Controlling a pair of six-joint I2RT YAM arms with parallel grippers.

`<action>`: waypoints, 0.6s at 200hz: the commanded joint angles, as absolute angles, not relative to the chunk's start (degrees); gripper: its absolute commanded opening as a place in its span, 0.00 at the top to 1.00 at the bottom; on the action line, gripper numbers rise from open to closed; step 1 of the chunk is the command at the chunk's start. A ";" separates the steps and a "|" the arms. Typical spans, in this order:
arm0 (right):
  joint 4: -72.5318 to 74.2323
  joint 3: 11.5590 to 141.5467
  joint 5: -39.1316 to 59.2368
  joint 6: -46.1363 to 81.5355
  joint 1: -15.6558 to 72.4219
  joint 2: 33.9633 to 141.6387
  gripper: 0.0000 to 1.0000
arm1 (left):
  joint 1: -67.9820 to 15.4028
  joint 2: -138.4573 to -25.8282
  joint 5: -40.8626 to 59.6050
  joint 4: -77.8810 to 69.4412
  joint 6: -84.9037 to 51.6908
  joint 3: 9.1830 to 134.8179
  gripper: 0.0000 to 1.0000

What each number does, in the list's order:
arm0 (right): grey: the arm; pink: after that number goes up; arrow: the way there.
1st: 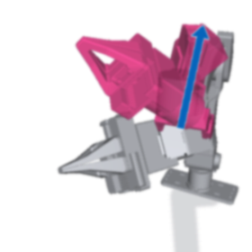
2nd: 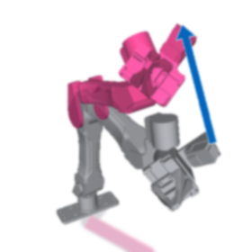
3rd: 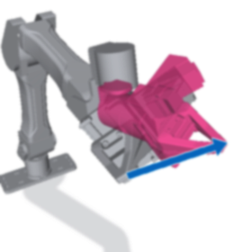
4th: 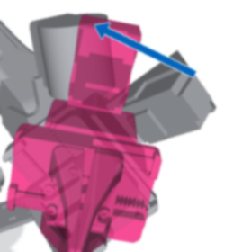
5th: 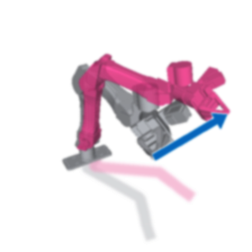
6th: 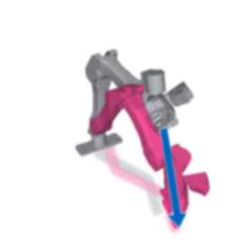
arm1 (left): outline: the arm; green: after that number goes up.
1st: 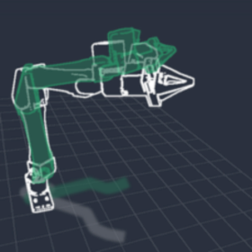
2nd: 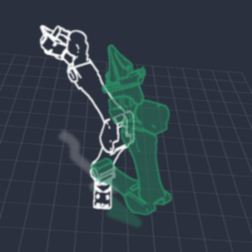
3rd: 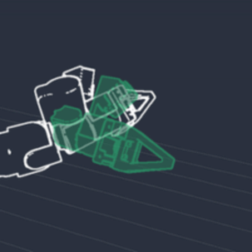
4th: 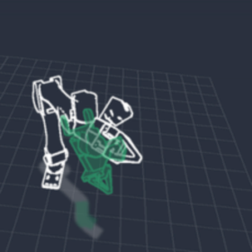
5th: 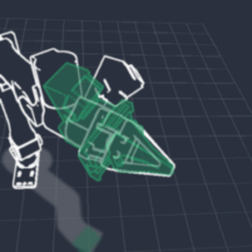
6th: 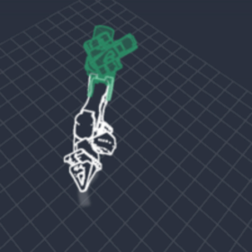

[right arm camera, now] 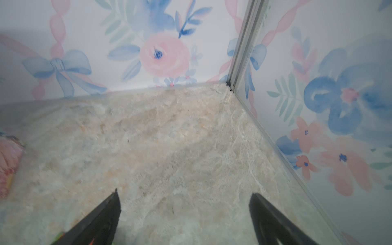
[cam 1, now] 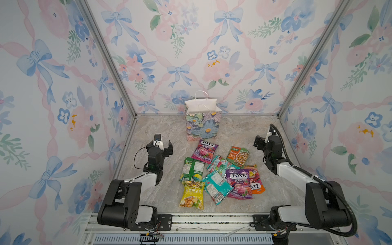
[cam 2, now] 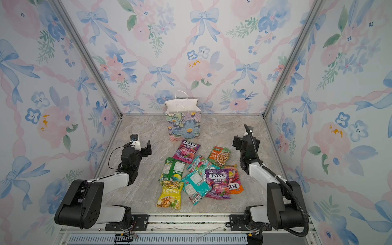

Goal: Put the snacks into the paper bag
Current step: 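Reach the left gripper to the bag rim while the right moves over snacks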

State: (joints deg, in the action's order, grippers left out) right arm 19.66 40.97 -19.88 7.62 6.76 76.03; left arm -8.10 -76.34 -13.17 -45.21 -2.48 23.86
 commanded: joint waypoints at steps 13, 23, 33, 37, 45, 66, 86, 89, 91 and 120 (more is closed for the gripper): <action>-0.46 49.46 -14.05 22.50 6.16 71.54 0.04 | -8.87 -69.92 -12.10 -33.75 -11.84 27.92 0.02; 4.69 47.44 -7.11 22.39 4.54 71.37 0.04 | -8.90 -68.44 -12.96 -33.76 -17.52 28.67 0.02; 9.25 45.66 -3.85 22.57 4.29 71.54 0.03 | -8.88 -67.20 -15.45 -33.46 -24.59 29.21 0.02; 9.22 45.78 -3.89 22.86 4.61 71.71 0.04 | -8.81 -66.85 -15.93 -33.06 -26.45 29.35 0.02; 6.42 47.42 -4.78 23.27 5.34 72.17 0.04 | -8.79 -65.91 -16.18 -32.52 -28.53 29.49 0.02; -2.49 52.70 -7.63 22.41 7.77 73.88 0.03 | -7.20 -64.45 -10.78 -28.33 -27.85 31.81 0.02; -8.61 56.20 -8.78 20.01 9.58 74.92 0.03 | -5.57 -64.61 -8.12 -17.12 -27.84 38.44 0.06; -9.21 56.53 -8.79 19.70 9.72 75.05 0.04 | -5.35 -64.74 -7.71 -15.25 -27.73 39.68 0.08; -9.57 56.85 -8.79 19.51 9.88 75.14 0.04 | -5.23 -64.88 -7.49 -13.99 -27.65 40.81 0.08; -12.74 59.05 -6.29 18.53 11.27 76.32 0.04 | -3.25 -70.67 4.05 4.12 -25.63 58.50 0.16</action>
